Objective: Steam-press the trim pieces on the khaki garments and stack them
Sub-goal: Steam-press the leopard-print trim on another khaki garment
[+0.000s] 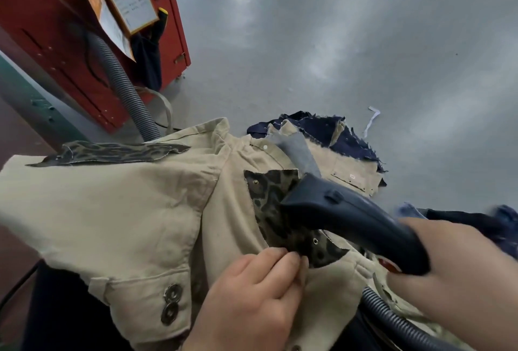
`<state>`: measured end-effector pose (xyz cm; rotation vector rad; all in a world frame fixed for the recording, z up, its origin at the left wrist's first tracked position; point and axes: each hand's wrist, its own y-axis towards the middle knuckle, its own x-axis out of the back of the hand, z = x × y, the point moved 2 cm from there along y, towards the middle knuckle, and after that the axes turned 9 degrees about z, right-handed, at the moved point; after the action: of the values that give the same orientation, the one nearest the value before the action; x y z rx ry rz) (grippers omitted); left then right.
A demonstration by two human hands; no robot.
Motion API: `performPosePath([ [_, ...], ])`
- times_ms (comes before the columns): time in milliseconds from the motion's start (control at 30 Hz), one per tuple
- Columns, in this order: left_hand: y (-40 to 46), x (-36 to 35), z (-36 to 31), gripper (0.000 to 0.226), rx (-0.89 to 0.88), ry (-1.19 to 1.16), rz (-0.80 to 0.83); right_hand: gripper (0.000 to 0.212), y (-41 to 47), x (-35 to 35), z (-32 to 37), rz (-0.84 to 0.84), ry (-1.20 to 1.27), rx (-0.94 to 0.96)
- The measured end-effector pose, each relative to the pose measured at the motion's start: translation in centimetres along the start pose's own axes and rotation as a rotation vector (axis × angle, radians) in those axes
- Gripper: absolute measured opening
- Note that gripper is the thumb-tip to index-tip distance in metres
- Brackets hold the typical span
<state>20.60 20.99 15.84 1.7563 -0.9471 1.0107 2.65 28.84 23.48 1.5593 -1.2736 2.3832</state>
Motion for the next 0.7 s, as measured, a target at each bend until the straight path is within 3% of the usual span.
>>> performPosePath([
  [67, 0.1, -0.2, 0.2, 0.04, -0.004, 0.089, -0.027, 0.014, 2.0, 0.1, 0.6, 0.039, 0.065, -0.02],
  [333, 0.1, -0.6, 0.0, 0.037, -0.007, 0.069, -0.034, 0.009, 8.7, 3.0, 5.4, -0.105, 0.08, 0.106],
  [500, -0.3, -0.3, 0.0, 0.048, 0.032, 0.041, -0.011, 0.009, 6.3, 5.8, 5.3, -0.209, 0.134, 0.172],
  [600, -0.5, -0.3, -0.2, 0.049, 0.068, -0.027, 0.052, 0.012, 2.9, 5.3, 4.1, -0.153, 0.039, 0.161],
  [700, -1.3, -1.1, -1.0, 0.051, 0.083, -0.095, 0.168, 0.023, 1.2, 3.6, 3.2, 0.035, -0.142, 0.035],
])
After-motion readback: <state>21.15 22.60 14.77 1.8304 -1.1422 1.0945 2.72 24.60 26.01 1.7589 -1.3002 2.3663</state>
